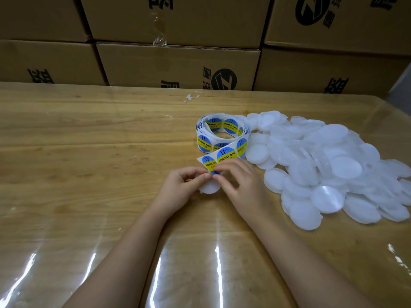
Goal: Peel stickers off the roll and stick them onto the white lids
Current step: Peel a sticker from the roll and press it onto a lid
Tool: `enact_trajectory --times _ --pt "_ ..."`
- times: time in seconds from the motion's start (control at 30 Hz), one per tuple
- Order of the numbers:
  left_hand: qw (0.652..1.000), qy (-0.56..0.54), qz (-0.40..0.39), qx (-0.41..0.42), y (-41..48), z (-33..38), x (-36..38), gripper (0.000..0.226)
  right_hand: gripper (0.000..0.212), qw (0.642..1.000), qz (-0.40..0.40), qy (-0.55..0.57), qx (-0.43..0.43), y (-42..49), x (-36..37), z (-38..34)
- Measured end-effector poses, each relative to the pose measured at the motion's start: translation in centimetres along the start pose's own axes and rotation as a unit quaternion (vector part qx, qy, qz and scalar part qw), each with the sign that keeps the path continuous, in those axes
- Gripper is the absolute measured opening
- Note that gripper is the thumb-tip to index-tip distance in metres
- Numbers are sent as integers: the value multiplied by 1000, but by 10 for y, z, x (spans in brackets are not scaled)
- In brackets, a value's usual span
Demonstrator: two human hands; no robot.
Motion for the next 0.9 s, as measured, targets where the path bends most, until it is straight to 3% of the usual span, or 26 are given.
enact_trajectory --times 0.27,0.43,0.63,0.77,0.9 --pt "1000 26 5 5 1 -1 1 14 6 999 14 26 38 -1 0 3" --pt "999 23 35 -1 1 -2 1 17 8 979 47 146 136 -2 -2 9" --pt "996 27 81 -31 3 -4 0 12 21 893 96 346 273 3 -10 18" --pt "991 18 130 -39 4 -5 -1 14 15 841 120 442 288 3 -12 20" --pt "987 37 156 -30 6 -7 -1 15 23 785 108 541 282 5 -14 19"
Point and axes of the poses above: each hand's wrist, its own y-axis towards the middle knuckle, its own x-axis out of the palm, z = x × y, the point moved 1 cm from there along y, towards the middle knuckle, and after that the axes turned 6 degrees about -z, right-handed, at the moved point
